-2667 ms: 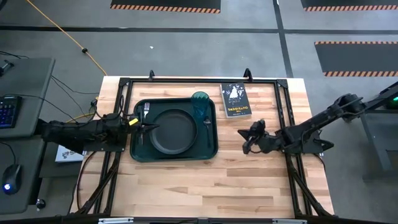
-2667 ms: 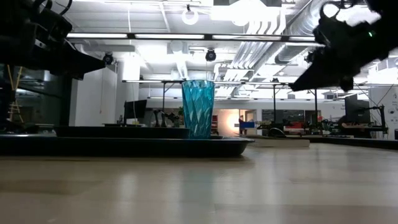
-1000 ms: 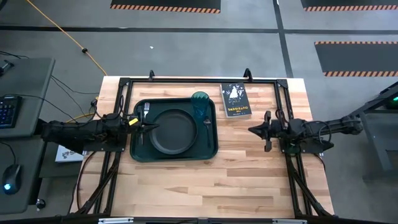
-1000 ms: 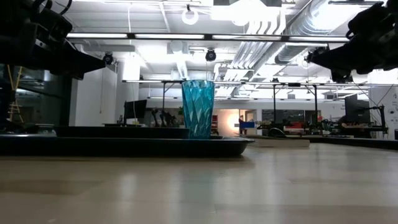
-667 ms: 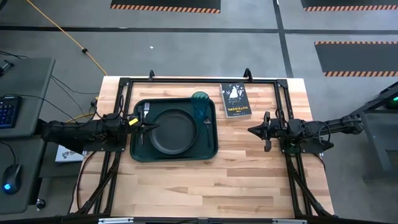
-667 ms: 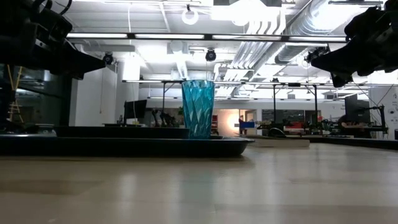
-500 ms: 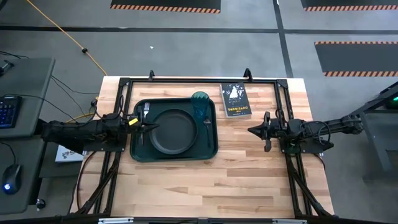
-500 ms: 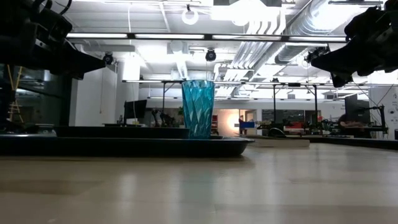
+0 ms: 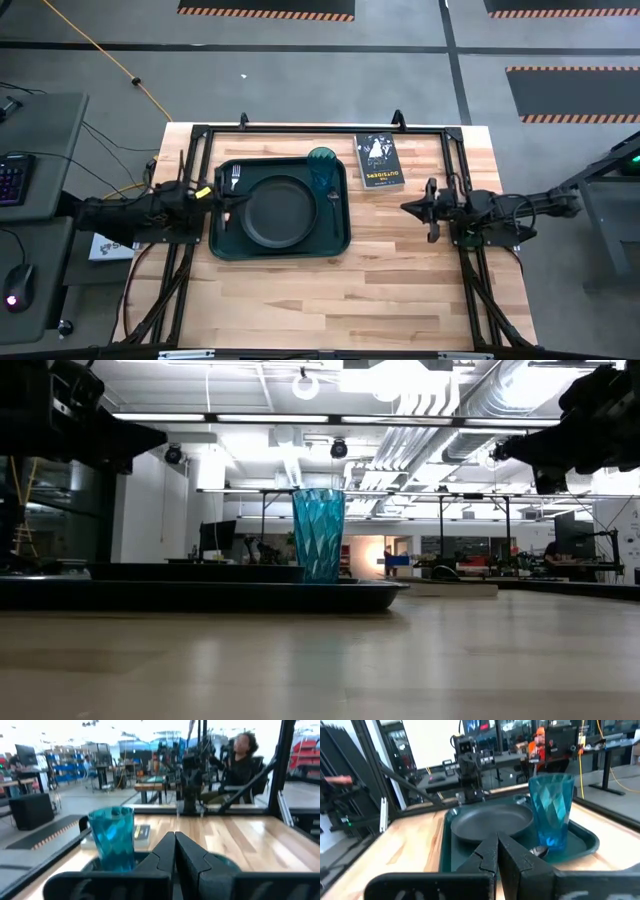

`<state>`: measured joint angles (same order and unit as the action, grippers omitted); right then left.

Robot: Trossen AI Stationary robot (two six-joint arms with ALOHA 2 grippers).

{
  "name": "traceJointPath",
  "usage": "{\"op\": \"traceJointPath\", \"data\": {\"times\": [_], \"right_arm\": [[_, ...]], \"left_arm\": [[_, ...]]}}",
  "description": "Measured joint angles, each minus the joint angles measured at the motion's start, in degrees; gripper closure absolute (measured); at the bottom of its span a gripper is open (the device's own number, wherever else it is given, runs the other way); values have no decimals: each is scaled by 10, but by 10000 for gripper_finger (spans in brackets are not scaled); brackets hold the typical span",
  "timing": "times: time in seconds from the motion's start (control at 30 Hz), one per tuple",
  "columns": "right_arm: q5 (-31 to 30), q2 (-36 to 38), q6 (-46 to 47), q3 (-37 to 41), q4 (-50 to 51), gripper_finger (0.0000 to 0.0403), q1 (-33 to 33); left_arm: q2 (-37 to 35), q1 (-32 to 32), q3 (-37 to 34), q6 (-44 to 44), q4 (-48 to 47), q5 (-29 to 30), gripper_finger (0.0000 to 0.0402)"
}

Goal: Pick and place plate/cup/fork/spoon on tray
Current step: Return to Home Position

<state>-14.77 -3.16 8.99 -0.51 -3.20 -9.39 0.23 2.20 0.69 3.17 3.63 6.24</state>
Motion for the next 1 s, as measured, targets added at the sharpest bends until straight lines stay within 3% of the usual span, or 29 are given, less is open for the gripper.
{"op": "traceJointPath", "data": {"times": [0.13,1.0], "right_arm": [[0,32,0,0,-1,402,0],[0,24,0,0,0,402,0]], "left_arm": [[0,0,0,0,-1,0,398],[5,0,0,0,-21,3,398]]}}
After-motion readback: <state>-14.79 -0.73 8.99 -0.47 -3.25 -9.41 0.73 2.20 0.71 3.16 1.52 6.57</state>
